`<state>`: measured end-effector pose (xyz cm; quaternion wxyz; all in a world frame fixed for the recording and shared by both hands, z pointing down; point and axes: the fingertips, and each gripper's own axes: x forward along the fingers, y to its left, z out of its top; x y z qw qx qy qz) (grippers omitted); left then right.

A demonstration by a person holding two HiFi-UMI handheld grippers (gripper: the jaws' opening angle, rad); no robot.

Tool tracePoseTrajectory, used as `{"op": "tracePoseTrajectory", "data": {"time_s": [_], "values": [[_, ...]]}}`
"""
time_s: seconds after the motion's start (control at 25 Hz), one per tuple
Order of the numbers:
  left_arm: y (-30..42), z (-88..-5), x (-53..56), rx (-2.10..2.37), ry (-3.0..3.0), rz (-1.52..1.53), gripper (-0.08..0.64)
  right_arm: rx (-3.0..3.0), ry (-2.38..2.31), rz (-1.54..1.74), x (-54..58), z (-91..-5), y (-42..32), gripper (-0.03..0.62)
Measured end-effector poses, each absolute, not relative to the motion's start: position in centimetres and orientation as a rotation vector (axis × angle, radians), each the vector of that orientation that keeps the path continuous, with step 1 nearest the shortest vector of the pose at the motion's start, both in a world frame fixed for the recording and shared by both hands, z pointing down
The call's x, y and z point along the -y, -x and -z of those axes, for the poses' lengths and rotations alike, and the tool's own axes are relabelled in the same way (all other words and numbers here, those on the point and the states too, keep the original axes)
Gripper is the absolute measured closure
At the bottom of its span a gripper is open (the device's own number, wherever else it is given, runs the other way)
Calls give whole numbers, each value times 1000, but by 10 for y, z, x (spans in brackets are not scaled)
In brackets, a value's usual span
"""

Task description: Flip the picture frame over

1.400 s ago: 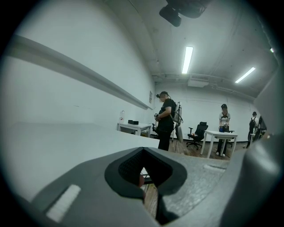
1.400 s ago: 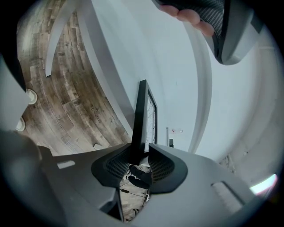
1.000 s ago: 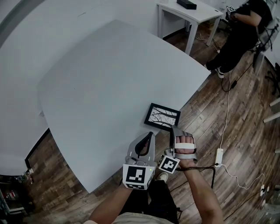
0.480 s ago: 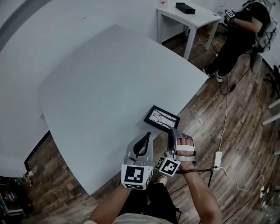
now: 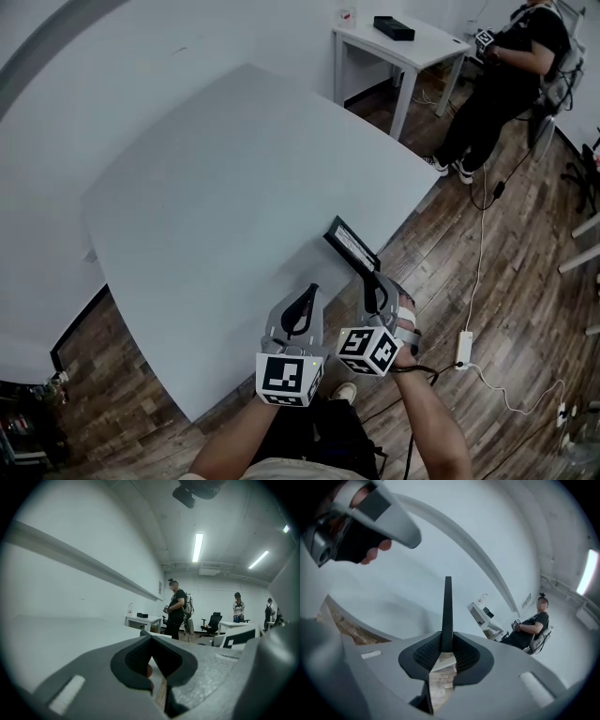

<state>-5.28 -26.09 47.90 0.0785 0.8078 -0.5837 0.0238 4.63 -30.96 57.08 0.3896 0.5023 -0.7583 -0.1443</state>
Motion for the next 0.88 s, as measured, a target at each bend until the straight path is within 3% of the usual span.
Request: {"op": "tracePoseTrajectory", "data": {"time_s": [0.36,0.64,0.88], "values": [[64,-469,263,1788,-2409,-65,560,2359,-1318,-220,309,-545,-42,497],[65,-467,260,1797,-2414,-71,560,2652,-1154,-1075,301,-553,-34,497],[65,-469,259,1797,-2412,-78,560,2625,-1025,-1500,297,-579,-32,497]]}}
